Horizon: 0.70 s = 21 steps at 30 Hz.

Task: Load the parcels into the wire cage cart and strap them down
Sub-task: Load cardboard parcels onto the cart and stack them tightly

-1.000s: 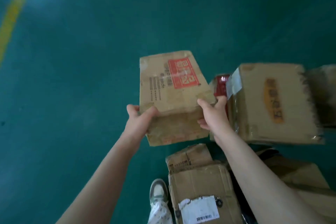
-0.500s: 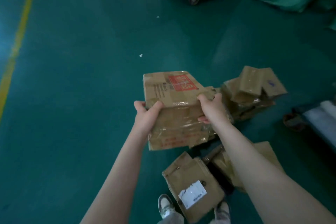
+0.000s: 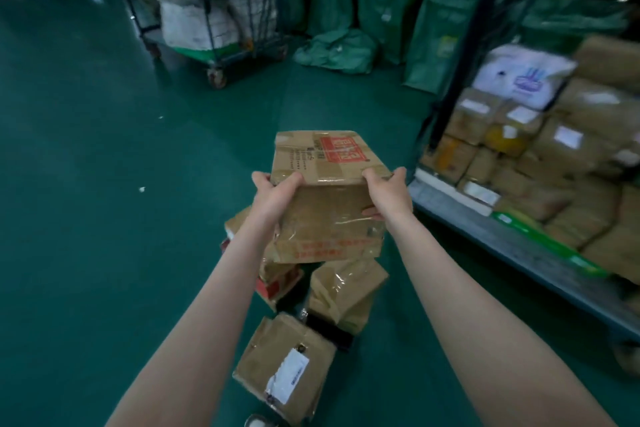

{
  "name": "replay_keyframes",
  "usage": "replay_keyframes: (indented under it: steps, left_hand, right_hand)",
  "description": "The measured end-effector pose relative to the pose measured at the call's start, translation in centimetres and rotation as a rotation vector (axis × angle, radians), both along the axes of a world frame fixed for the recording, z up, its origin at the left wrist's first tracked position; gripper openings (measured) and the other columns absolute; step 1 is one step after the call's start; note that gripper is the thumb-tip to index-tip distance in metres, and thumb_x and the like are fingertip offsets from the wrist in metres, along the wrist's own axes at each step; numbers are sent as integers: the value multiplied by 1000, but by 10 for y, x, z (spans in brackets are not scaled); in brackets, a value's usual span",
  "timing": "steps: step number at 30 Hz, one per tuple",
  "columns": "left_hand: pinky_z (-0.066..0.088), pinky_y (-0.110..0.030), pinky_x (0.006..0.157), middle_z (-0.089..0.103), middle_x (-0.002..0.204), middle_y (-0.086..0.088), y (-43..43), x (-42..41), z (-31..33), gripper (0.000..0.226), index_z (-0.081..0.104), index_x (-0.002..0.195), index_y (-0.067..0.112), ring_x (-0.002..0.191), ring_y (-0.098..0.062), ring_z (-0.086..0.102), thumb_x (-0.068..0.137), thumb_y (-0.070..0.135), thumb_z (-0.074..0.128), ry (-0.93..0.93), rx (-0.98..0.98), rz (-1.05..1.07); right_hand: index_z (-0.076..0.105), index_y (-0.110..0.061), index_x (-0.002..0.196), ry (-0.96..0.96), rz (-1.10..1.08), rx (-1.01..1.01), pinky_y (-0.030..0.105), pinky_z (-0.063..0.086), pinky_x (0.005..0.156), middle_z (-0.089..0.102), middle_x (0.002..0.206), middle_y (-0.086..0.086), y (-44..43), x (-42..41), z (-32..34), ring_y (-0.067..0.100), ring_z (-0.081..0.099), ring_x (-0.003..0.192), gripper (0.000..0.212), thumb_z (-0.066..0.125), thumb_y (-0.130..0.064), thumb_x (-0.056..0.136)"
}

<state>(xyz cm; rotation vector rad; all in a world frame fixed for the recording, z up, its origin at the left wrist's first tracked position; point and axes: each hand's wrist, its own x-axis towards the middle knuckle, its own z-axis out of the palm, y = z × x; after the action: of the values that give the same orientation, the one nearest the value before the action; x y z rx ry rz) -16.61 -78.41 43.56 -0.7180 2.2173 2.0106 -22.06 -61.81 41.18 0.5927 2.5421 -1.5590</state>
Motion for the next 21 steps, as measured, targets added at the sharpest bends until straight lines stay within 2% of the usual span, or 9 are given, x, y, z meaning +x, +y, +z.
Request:
replay_keyframes:
  steps: [4,8,11,13,16,21]
  left_hand:
    - [48,-34,66,47,115,-5,89,19,9,54,26,123,17,85,-15,52,85,36,60,-6,53,-98]
    - [42,-31,57,42,106,0,181,44,14,64,19,134,16,74,-8,43,88,32,60,-5,111,-230]
    - [41,-32,56,43,98,1,240,54,21,51,22,120,17,73,-9,44,89,31,59,-14,131,-328]
    - [39,-30,51,45,98,-1,278,58,27,49,24,119,14,74,-10,46,89,31,59,-19,139,-405]
    - [40,-29,49,45,105,-2,322,57,32,63,18,135,10,76,-10,48,89,30,58,10,122,-481]
    - [40,-29,51,45,123,-7,388,35,28,71,14,139,11,78,-11,48,88,29,60,27,119,-584]
  right_hand:
    - [19,-25,144,32,-146,7,50,54,83,55,127,7,95,41,11,34,64,97,73,46,-53,83]
    - [23,-22,142,58,-281,15,49,54,84,57,122,7,187,88,19,33,64,97,66,47,-48,86]
    - [20,-22,144,61,-392,45,47,54,85,57,118,5,247,118,26,32,65,94,64,46,-46,90]
    - [19,-21,146,52,-468,58,47,54,85,56,125,7,287,132,31,32,65,96,67,46,-46,90]
    - [17,-21,147,37,-553,82,46,54,85,54,130,9,332,141,35,33,65,96,68,45,-47,91]
    - [21,-19,144,39,-664,72,46,53,86,54,131,10,388,140,28,34,64,99,66,45,-49,90]
